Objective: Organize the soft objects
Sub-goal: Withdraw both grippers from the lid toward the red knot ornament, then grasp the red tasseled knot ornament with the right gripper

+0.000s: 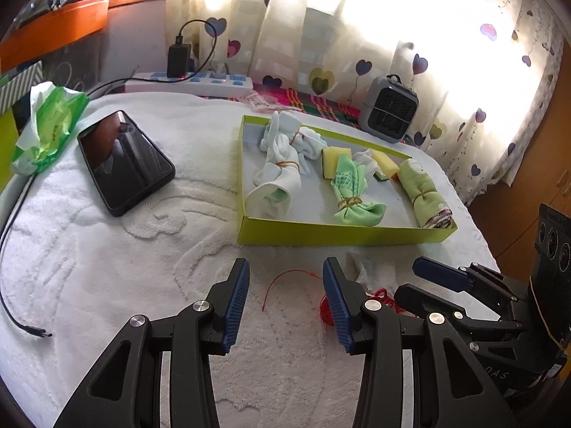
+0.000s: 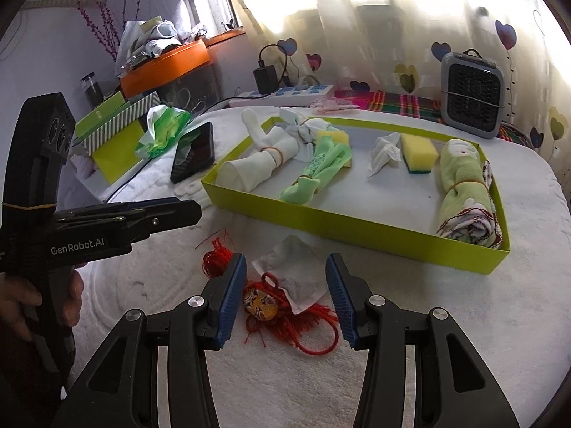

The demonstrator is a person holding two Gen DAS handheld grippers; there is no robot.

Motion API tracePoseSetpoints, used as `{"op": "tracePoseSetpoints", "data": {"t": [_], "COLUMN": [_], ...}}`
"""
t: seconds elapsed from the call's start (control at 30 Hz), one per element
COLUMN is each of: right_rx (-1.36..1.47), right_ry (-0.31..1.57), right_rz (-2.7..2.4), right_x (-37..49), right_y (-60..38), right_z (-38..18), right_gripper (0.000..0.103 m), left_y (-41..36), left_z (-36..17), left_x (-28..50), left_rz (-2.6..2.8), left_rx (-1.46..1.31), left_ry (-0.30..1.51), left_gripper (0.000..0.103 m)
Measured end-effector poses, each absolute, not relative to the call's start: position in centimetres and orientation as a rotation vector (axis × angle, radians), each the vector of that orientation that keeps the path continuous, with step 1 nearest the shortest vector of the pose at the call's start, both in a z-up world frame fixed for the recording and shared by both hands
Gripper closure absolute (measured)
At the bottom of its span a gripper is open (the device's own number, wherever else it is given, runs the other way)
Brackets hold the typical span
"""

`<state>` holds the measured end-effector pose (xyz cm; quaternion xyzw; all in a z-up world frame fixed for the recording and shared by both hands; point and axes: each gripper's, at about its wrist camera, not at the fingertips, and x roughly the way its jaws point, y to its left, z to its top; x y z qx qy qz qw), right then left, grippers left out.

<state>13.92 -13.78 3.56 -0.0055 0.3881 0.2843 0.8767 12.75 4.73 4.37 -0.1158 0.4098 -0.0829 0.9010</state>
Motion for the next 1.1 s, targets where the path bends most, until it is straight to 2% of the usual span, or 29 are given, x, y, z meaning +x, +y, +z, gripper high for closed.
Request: {"op": "tracePoseSetpoints", "data": {"t": [1.1], "right_rx": [-0.23], "right_ry": [0.859], "right_rz": [0.694], "right_x": [13.1], "right_y": [-8.8], "right_z": [1.7], "right_gripper": [0.055], "left_y": [6.6], "left_z": [3.4], "left_x": [12.1], "left_rz": [-0.164], "left_rx": [-0.277], "left_ry": [0.861], "left_gripper": [0.062]}}
